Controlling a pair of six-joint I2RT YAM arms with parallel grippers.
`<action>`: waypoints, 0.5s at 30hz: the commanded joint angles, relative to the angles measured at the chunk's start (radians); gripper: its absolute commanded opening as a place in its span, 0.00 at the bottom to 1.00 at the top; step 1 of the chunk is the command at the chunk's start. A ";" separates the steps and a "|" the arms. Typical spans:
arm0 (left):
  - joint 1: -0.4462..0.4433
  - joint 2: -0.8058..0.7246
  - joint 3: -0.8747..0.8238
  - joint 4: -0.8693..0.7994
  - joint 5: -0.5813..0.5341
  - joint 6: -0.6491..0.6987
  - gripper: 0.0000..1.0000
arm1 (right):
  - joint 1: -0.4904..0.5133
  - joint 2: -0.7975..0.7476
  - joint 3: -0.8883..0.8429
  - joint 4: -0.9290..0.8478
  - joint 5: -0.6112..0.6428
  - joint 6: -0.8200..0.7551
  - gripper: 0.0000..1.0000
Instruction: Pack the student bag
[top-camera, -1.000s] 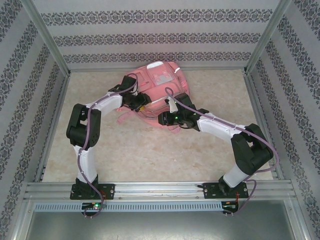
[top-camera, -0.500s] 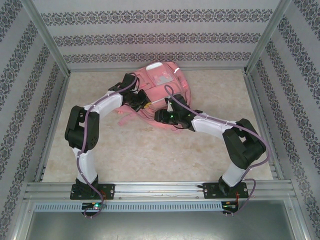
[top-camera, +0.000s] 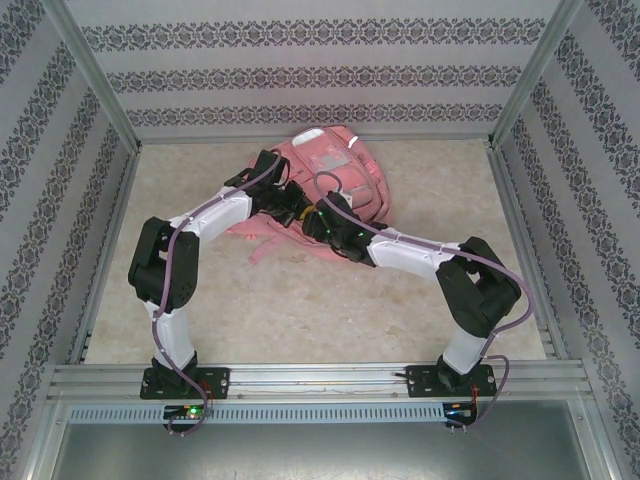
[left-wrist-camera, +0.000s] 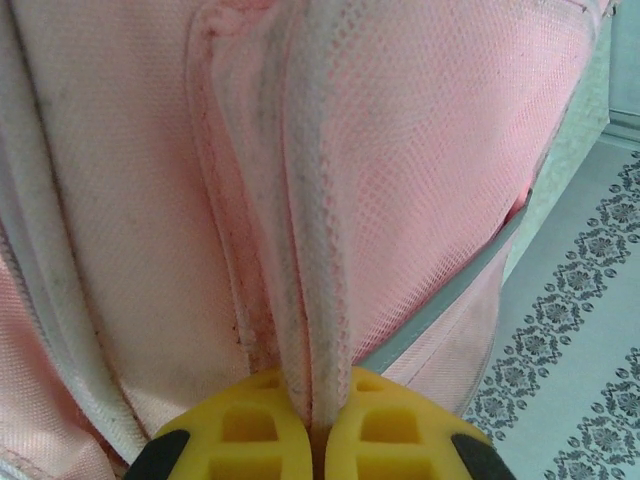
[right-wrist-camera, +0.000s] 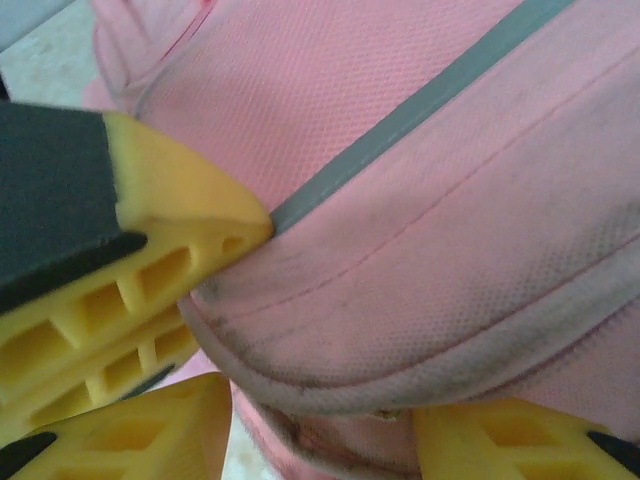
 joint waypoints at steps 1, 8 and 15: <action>-0.033 -0.077 -0.006 0.077 0.080 -0.087 0.00 | -0.010 0.031 0.038 -0.120 0.218 0.060 0.48; -0.020 -0.097 0.013 -0.028 0.007 0.029 0.00 | -0.046 -0.018 0.020 -0.197 0.140 0.037 0.29; 0.000 -0.099 0.012 -0.063 -0.027 0.087 0.00 | -0.081 -0.114 -0.011 -0.211 -0.016 -0.126 0.13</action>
